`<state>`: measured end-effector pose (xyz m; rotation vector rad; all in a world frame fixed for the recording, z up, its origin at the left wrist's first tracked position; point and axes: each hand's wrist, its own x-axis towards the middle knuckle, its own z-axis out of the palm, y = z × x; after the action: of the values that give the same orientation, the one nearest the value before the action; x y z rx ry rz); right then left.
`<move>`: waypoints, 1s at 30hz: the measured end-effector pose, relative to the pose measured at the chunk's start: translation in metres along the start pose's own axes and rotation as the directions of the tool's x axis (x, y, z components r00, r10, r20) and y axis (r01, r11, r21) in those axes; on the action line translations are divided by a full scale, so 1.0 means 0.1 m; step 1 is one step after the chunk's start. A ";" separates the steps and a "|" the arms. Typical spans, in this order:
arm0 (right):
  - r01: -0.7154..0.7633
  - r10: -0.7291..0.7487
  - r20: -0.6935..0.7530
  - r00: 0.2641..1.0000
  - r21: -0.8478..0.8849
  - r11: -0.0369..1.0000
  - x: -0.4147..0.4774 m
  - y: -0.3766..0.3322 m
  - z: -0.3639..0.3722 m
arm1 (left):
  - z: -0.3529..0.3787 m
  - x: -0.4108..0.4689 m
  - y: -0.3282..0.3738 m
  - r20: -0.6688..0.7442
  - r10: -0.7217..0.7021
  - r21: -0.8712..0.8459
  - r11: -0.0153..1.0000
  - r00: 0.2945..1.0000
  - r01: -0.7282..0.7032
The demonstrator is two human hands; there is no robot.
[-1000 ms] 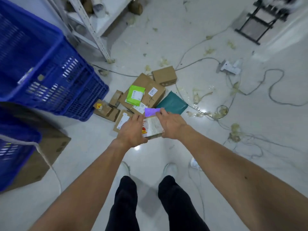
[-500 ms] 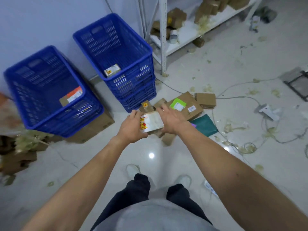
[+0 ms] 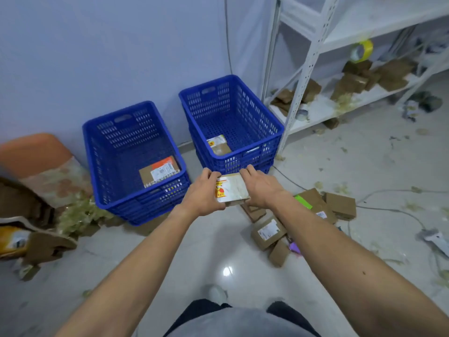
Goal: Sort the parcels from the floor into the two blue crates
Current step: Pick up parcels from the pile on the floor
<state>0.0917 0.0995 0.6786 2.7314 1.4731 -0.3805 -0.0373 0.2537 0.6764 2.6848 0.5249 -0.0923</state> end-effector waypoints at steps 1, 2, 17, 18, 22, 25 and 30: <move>0.008 -0.008 -0.004 1.000 -0.010 1.000 0.11 -0.03 -0.04 | -0.05 0.07 -0.09 -0.007 0.002 0.001 1.000 1.000 -0.002; 0.017 -0.017 -0.007 1.000 -0.014 1.000 0.22 -0.06 -0.07 | -0.10 0.14 -0.16 -0.011 0.003 0.005 1.000 1.000 -0.003; 0.125 -0.125 -0.008 0.992 0.027 0.992 2.16 0.48 -0.46 | -0.45 1.88 -0.67 -0.091 -0.083 0.056 0.995 0.992 0.089; 0.132 -0.131 -0.012 0.991 0.053 0.990 2.35 0.57 -0.48 | -0.45 2.08 -0.69 -0.088 -0.105 0.054 0.992 0.991 0.110; 0.120 -0.128 0.048 0.991 0.142 0.983 3.07 0.93 -0.51 | -0.47 2.88 -0.76 -0.031 -0.160 0.061 0.985 0.987 0.161; 0.105 -0.125 0.128 0.984 0.153 0.983 3.50 1.19 -0.41 | -0.37 3.41 -0.84 0.056 -0.175 0.087 0.982 0.983 0.170; 0.085 -0.129 0.262 0.956 0.173 0.981 4.14 1.51 -0.06 | -0.01 4.09 -1.05 0.213 -0.218 0.134 0.972 0.952 0.193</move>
<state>0.4357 0.3567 0.5781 2.5820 1.5791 -0.8754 0.3029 0.4858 0.5806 2.6697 0.7439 -0.4949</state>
